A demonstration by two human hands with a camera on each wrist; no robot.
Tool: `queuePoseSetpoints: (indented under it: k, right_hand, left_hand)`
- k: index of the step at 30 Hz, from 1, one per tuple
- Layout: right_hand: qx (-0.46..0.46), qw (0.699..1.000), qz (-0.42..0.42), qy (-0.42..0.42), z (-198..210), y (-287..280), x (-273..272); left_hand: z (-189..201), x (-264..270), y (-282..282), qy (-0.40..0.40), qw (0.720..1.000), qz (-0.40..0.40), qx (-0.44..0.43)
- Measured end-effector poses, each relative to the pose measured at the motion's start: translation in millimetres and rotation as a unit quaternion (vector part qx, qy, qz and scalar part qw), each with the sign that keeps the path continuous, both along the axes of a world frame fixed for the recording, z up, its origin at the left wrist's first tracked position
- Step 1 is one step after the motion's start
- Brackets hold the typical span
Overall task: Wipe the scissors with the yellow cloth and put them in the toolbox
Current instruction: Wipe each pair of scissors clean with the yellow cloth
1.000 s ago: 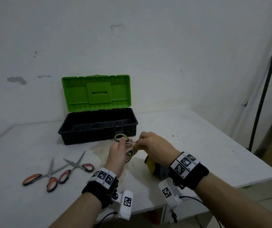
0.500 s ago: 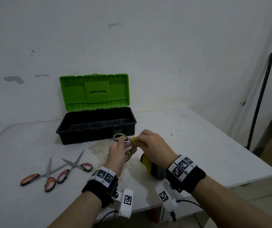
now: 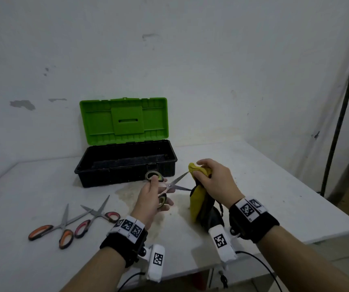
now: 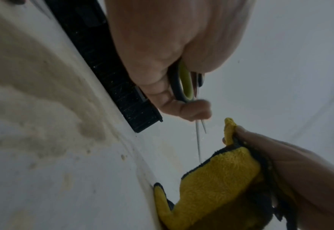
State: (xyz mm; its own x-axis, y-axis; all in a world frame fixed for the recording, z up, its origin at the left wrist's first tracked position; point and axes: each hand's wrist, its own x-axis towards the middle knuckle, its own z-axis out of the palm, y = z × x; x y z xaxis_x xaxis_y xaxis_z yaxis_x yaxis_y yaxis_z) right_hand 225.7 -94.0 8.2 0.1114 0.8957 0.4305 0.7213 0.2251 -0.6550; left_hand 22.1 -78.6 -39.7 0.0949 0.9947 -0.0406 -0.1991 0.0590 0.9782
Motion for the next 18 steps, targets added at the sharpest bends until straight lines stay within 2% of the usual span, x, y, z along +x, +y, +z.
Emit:
queuePoseSetpoints:
  k: [4, 8, 9, 13, 18]
  right_hand:
    - [-0.039, 0.997, 0.006, 0.067, -3, 2, 10]
    - [-0.054, 0.992, 0.021, 0.111, -11, 3, 14]
    - [-0.055, 0.991, 0.022, 0.120, -11, 3, 14]
    - [-0.062, 0.983, 0.035, 0.166, -11, 5, 14]
    - [-0.114, 0.958, 0.077, 0.252, -7, 3, 9]
  left_hand:
    - [4, -2, 4, 0.054, 0.998, -0.012, 0.026]
    - [3, -5, 5, -0.016, 0.998, -0.049, 0.018]
    - [4, -5, 5, -0.006, 0.999, -0.049, 0.023]
    - [3, -8, 6, 0.128, 0.987, -0.026, 0.095]
    - [-2, -15, 10, 0.174, 0.978, -0.006, 0.116]
